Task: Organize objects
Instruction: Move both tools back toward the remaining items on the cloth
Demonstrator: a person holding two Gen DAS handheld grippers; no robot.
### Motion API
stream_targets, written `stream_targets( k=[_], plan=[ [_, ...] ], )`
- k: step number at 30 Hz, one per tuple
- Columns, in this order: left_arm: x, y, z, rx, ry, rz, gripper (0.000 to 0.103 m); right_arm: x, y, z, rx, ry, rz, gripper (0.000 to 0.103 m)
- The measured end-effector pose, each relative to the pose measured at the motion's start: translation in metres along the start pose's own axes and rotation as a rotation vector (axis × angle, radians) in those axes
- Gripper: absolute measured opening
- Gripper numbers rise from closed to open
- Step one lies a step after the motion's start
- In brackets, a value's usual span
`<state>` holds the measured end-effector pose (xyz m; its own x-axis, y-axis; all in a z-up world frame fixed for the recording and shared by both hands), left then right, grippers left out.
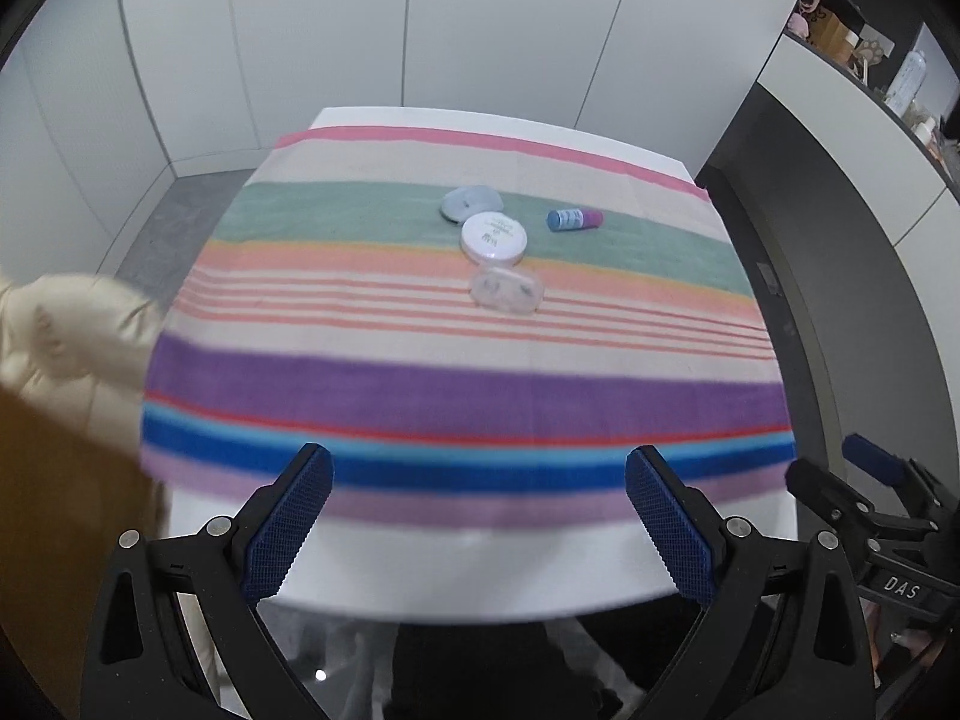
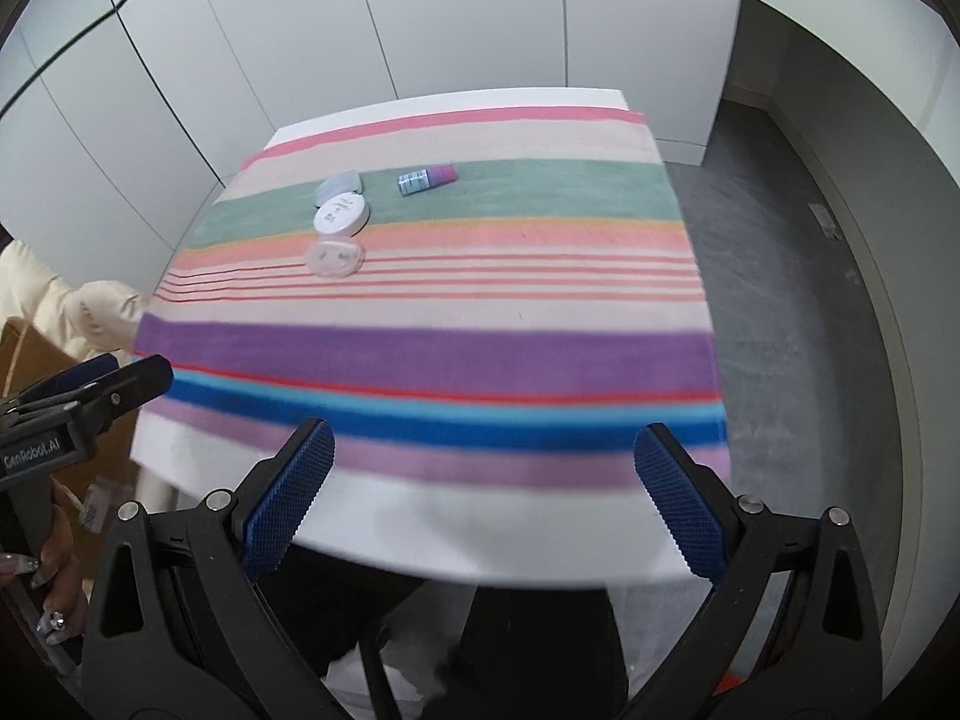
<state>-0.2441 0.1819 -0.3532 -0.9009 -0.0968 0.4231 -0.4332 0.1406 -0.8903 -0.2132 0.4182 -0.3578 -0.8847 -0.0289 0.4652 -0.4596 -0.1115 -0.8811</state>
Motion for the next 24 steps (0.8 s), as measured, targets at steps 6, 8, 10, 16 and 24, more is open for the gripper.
stream_targets(
  k=[6, 8, 10, 16, 24],
  plan=[
    [0.037, 0.053, 0.001, 0.004, 0.008, -0.008, 0.099, 0.043, 0.059, 0.002, -0.008, -0.036, 0.018, 0.102],
    [0.046, 0.069, 0.003, 0.007, 0.007, -0.007, 0.099, 0.055, 0.076, 0.003, -0.004, -0.043, 0.020, 0.102],
    [0.057, 0.088, 0.005, 0.012, 0.004, -0.003, 0.099, 0.069, 0.095, 0.004, -0.008, -0.059, 0.020, 0.102],
    [0.068, 0.129, 0.012, 0.011, -0.011, 0.028, 0.099, 0.112, 0.148, 0.009, 0.013, -0.086, 0.006, 0.102],
    [0.063, 0.148, 0.010, -0.013, -0.005, 0.047, 0.099, 0.159, 0.206, 0.023, 0.032, -0.132, -0.027, 0.097]
  ],
)
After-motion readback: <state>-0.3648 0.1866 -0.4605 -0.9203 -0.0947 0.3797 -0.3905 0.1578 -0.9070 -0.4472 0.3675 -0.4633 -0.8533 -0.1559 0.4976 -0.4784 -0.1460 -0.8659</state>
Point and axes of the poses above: each gripper's, at about its wrist camera, not at the fingertips, and y roughly the way its jaws point, z to its left, x to its top, the point moved 10 cm from there along y, roughly the way its jaws point, and after that the axes turned 4 degrees about -y, right-handed, at the moved point
